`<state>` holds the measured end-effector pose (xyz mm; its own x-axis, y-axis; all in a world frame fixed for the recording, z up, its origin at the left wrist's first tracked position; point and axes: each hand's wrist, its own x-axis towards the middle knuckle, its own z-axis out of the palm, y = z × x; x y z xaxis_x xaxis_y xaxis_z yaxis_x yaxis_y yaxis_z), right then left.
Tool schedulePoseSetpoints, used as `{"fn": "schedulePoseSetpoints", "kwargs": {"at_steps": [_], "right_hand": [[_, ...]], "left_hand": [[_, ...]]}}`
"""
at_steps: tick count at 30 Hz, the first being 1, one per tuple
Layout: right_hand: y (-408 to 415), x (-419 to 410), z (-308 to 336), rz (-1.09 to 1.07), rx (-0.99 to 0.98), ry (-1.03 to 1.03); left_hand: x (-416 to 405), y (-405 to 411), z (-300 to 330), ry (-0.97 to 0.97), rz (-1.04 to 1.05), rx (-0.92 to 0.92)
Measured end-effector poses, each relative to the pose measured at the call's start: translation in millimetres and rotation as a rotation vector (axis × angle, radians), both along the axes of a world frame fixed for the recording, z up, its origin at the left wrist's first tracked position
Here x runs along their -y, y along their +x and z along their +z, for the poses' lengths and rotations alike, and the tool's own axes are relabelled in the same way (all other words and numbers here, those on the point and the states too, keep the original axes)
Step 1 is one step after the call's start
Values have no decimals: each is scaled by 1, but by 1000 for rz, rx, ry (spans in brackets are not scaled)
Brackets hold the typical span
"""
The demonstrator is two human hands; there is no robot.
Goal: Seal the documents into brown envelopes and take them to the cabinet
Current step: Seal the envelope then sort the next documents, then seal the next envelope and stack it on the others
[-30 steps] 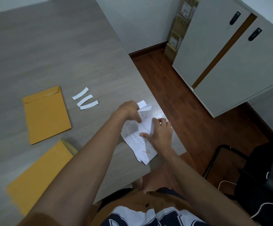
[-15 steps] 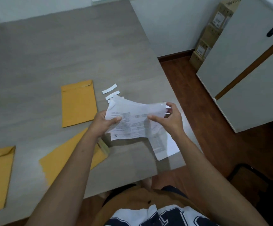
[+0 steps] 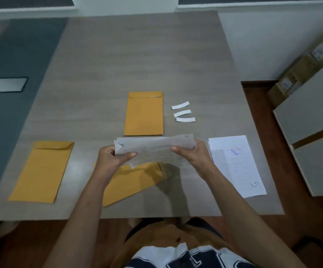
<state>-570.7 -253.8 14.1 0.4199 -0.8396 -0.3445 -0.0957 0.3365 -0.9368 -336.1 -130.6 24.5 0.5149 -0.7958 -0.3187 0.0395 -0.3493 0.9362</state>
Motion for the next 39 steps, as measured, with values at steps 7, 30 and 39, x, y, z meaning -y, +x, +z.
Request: {"fn": "schedulePoseSetpoints", "kwargs": {"at_steps": [7, 30, 39], "right_hand": [[18, -39, -36, 129, -238, -91], [-31, 1, -30, -149, -497, -108], [-51, 11, -4, -74, -663, -305]], "left_hand": [[-46, 11, -42, 164, 3, 22], [20, -36, -73, 519, 11, 498], [50, -71, -86, 819, -76, 611]]}}
